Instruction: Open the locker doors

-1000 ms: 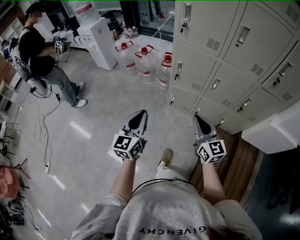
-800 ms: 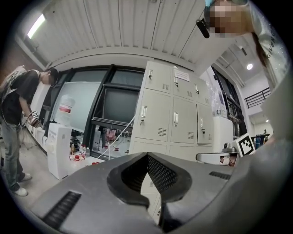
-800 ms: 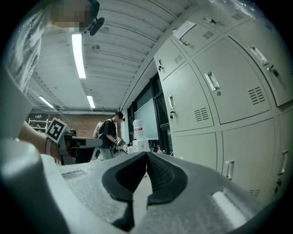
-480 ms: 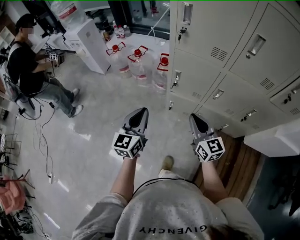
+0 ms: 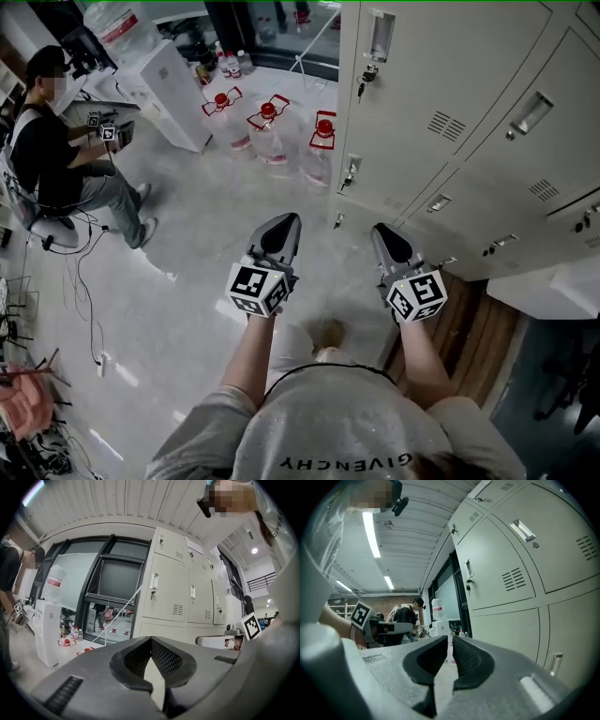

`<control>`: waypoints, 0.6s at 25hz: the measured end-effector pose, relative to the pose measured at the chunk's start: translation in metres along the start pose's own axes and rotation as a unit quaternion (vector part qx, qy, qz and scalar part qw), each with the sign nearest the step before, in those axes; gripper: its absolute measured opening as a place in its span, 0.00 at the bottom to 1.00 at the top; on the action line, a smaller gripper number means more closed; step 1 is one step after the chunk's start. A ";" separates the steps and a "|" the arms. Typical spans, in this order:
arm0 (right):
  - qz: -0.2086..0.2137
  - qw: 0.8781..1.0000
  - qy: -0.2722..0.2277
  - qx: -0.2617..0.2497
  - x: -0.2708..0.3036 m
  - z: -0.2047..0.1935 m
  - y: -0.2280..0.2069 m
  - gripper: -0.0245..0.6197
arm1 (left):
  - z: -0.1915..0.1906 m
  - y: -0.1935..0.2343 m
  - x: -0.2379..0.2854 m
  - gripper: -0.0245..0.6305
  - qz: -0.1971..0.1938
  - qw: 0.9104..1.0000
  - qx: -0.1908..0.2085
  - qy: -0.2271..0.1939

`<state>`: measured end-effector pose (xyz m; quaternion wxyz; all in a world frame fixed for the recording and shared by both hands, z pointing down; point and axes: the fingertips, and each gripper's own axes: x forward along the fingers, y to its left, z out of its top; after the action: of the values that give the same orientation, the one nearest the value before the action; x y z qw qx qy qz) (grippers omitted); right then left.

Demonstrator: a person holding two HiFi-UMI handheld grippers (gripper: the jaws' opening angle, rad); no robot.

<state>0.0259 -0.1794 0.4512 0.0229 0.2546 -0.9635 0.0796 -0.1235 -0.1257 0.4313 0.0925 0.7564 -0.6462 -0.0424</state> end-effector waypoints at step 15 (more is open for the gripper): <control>-0.046 0.995 -0.082 -0.019 0.083 0.124 -0.031 0.31 | 0.086 0.033 0.101 0.04 -0.099 0.995 0.026 -0.008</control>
<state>-0.0318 -0.2668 0.3402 -0.0477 0.3035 -0.9508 0.0392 -0.1550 -0.2373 0.3594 0.0627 0.8185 -0.5696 -0.0405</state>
